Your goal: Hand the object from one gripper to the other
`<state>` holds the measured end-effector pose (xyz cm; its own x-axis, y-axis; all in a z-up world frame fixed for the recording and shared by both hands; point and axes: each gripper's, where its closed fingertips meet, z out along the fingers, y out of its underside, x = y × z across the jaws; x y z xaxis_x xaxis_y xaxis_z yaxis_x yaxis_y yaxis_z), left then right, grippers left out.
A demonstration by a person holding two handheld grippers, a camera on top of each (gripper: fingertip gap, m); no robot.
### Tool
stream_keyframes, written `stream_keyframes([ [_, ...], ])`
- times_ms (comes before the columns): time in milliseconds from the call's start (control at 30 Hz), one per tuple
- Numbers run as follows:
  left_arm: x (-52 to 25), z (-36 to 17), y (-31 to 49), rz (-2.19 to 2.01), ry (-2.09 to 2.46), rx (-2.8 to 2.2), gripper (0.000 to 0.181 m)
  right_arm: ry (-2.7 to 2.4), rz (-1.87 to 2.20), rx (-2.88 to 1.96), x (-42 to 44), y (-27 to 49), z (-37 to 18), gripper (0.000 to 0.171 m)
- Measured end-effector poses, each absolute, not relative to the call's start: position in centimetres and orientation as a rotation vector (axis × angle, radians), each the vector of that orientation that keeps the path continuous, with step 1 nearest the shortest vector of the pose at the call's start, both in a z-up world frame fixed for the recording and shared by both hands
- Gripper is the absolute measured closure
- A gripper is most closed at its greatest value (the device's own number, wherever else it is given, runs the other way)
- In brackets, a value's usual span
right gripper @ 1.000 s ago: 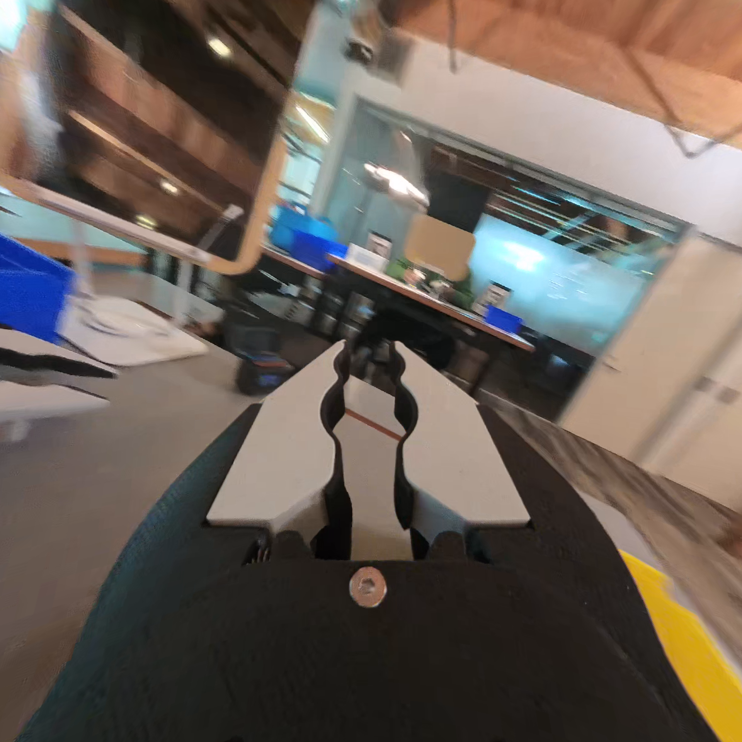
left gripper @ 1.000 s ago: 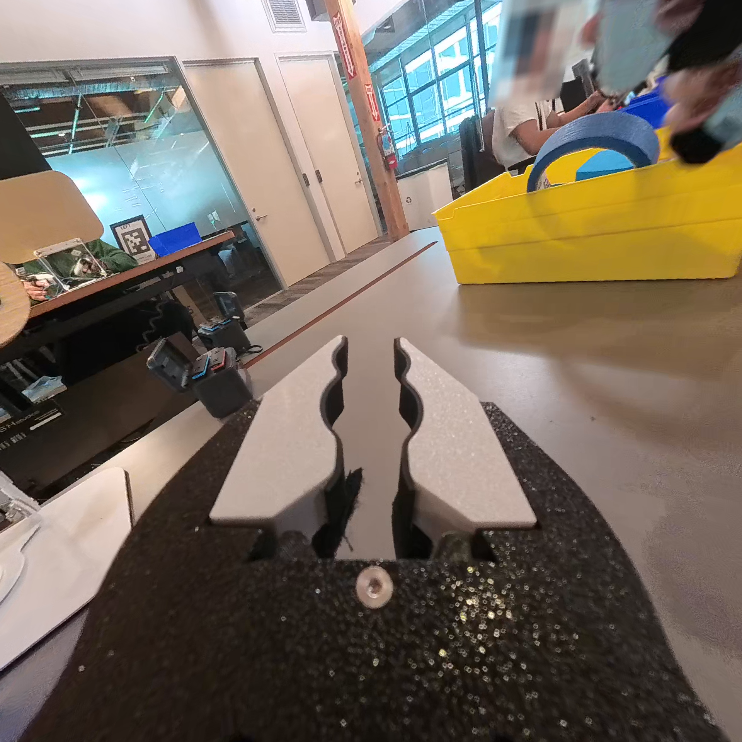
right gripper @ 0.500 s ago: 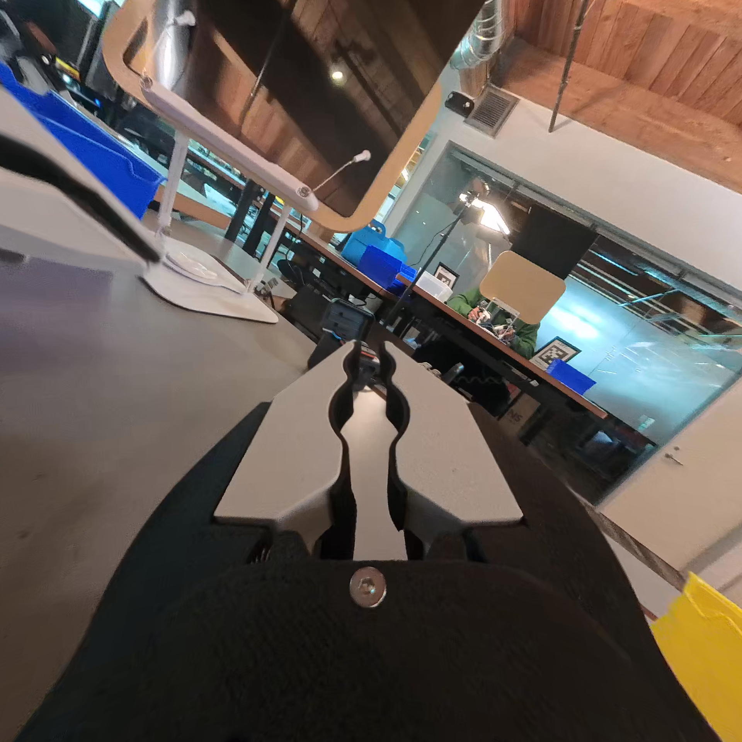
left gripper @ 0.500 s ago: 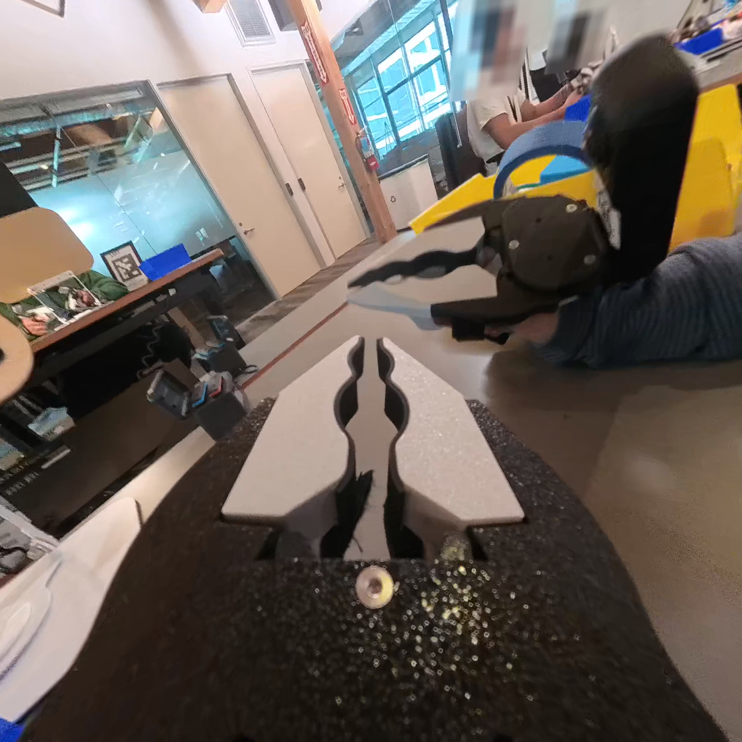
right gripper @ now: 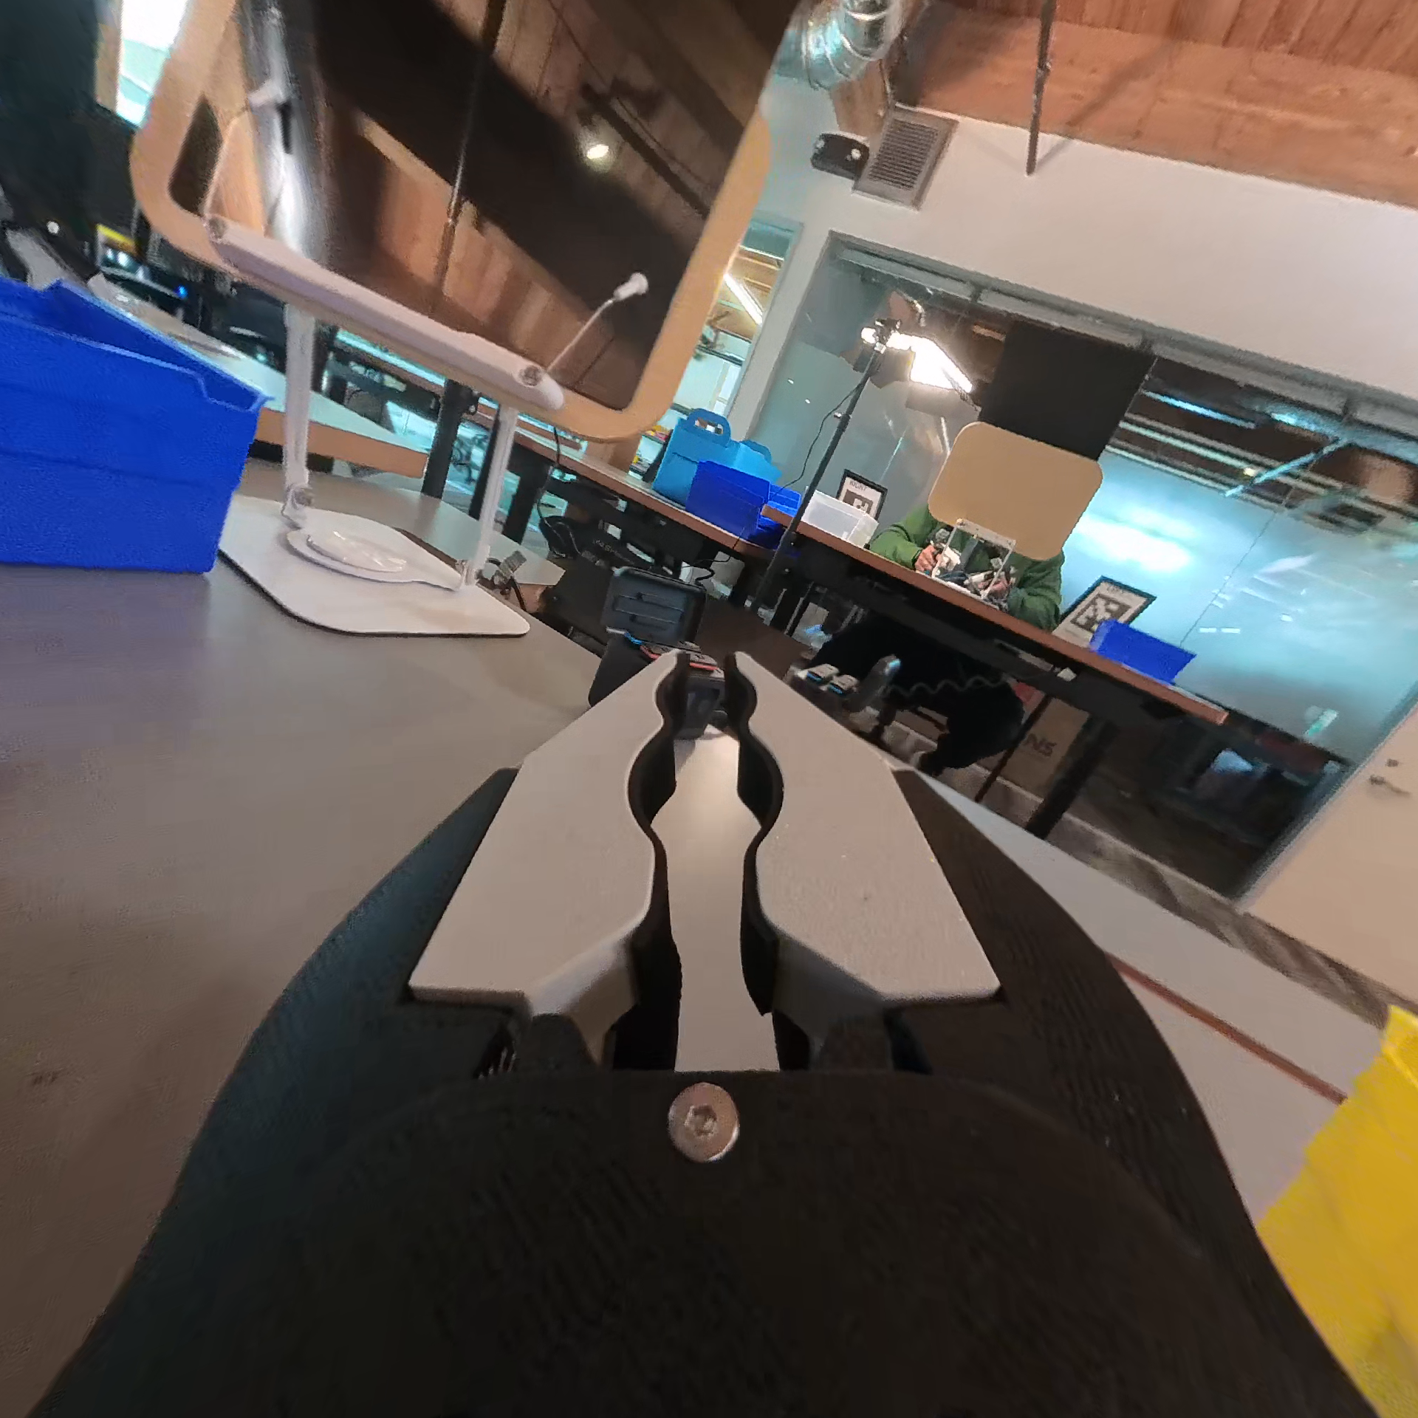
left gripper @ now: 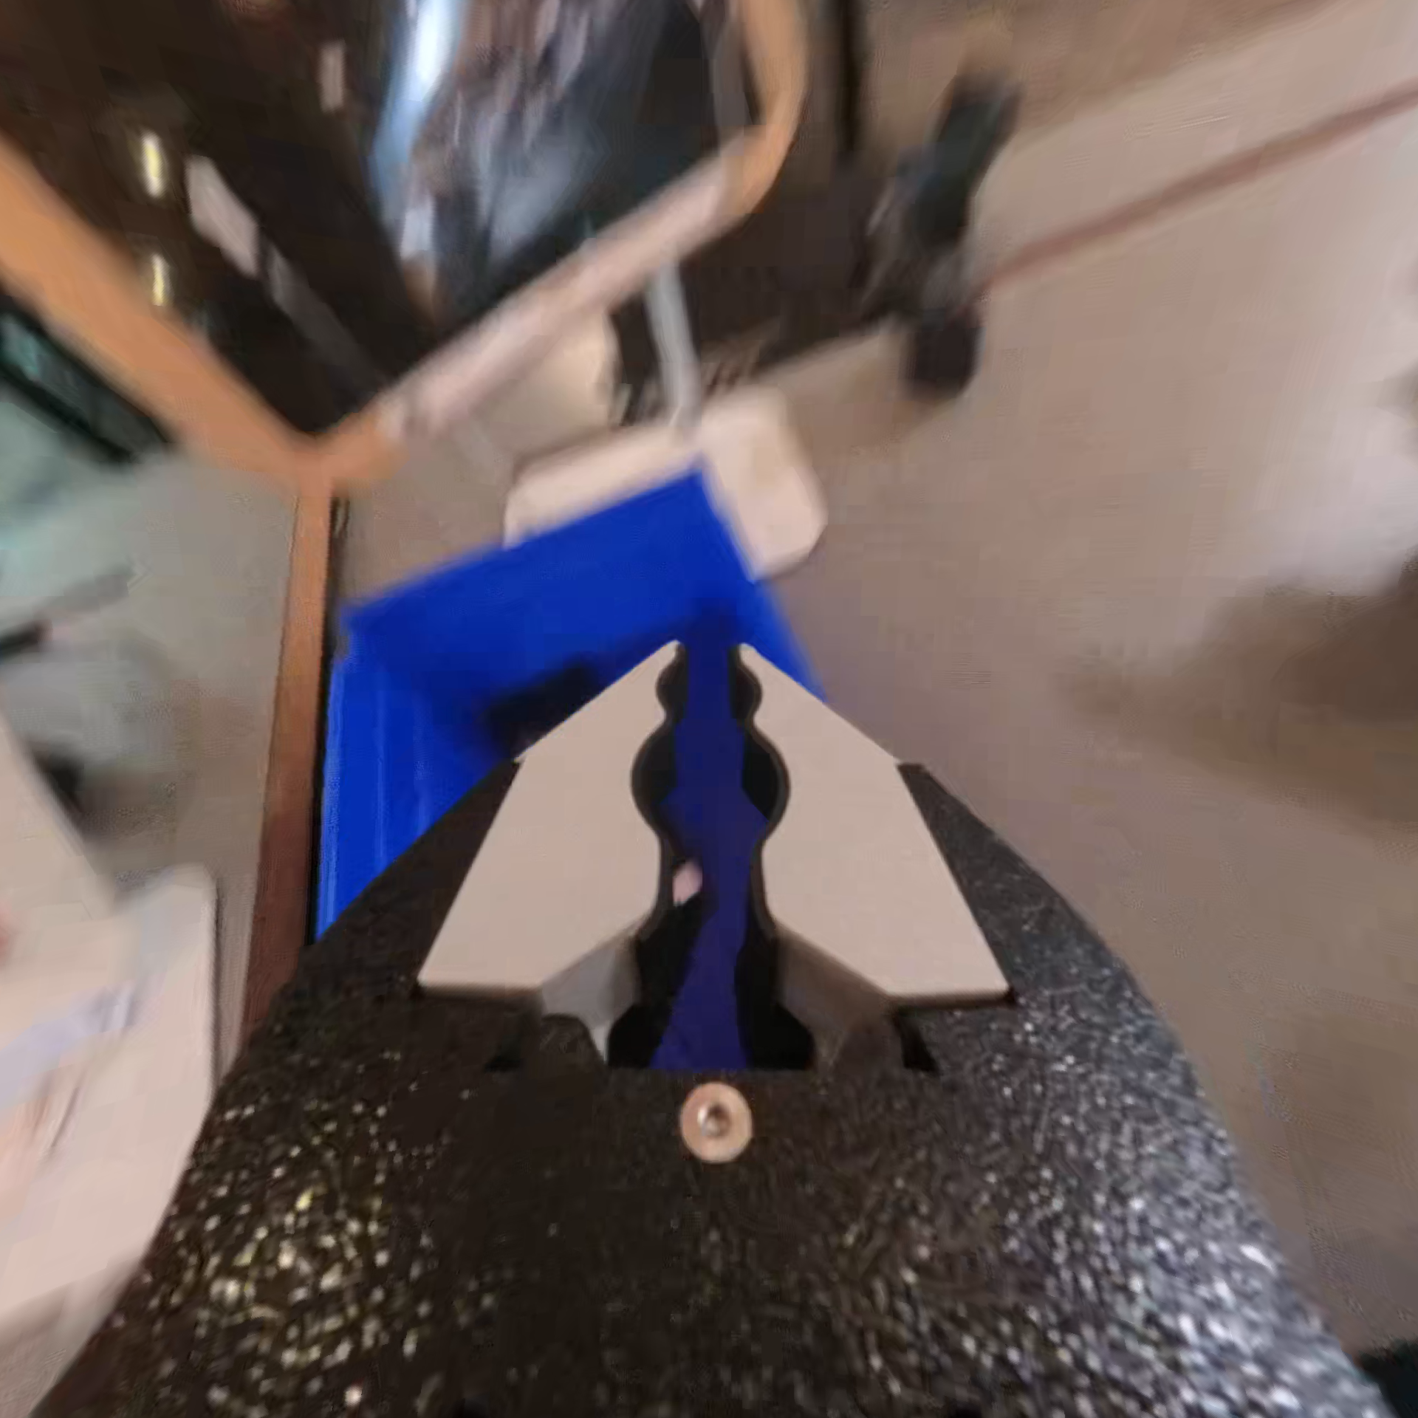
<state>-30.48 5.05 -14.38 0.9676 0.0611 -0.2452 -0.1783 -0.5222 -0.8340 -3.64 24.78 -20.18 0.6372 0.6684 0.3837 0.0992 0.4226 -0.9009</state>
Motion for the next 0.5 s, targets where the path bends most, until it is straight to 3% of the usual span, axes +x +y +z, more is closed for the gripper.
stream_keyframes([
  [200,-31.6,-26.7,0.6,-0.02,-0.117,-2.636,0.151,-0.782,0.452,-1.123,-3.0,25.3,-20.0,0.164],
  [267,-31.2,-28.4,-0.1,-0.129,-0.185,-2.695,0.144,-0.796,0.444,-1.117,-3.2,25.1,-20.0,0.164],
  [500,-29.9,-31.1,-0.4,-0.211,-0.241,-2.789,0.147,-0.811,0.441,-1.113,-3.4,24.9,-20.1,0.164],
])
